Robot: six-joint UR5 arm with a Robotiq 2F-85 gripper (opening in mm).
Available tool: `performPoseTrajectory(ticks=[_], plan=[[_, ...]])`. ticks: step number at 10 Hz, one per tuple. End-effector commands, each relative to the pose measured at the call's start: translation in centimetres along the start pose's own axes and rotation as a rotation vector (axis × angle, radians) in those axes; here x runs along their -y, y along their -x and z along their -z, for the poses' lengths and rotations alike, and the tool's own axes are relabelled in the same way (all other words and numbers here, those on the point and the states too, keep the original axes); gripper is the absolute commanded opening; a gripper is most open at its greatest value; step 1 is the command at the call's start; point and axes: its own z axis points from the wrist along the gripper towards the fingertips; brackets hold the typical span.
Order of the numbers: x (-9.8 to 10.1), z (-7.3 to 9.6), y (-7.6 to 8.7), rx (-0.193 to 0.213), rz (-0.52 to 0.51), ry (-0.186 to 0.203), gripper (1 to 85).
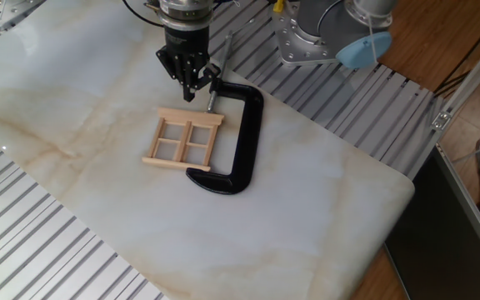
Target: Open a sliding window
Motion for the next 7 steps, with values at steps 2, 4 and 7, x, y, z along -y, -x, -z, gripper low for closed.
performPoseTrajectory(ticks=[2, 4, 7], plan=[[-0.1, -0.3, 0.6, 0.012, -0.003, 0.007, 0.7], [0.3, -0.3, -1.2, -0.060, -0.021, -0.009, 0.7], [1.5, 0.3, -4.9, -0.199, -0.122, -0.064, 0.7]])
